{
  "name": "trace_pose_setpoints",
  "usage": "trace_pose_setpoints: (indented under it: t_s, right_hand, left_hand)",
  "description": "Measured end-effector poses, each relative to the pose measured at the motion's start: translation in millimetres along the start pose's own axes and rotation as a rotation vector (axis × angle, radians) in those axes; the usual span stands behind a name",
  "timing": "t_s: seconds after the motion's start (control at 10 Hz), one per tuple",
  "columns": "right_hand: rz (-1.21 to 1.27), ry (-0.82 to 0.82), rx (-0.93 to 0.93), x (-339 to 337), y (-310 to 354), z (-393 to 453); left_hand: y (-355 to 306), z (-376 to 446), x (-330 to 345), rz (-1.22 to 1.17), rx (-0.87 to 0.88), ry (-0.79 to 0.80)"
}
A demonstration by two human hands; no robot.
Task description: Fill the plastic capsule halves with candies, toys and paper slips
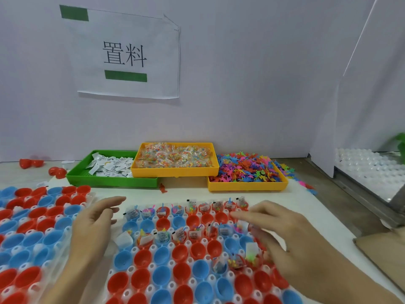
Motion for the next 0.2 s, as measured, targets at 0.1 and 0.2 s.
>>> trace_pose_setpoints:
  t_s: [0.1, 0.2]
  right_hand:
    - [0.06, -0.318, 0.328, -22.5, -44.8, -40.7]
    - [0.183, -0.406, 0.706, -6.8, -66.7, -81.1]
  left_hand:
    - [-8.2, 6.8, -9.3, 0.088, -0.017, 0.029]
    - [-9.5, -0.1, -16.9, 0.197, -0.152, 0.003]
Point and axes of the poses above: each hand's wrist, its own z-axis towards the middle knuckle, its own x-axis out of the palm, y = z × x, the point moved 5 cm from there along z, towards the middle knuckle, and after that the axes turned 12 degrees about -z, right-handed, at the moved point
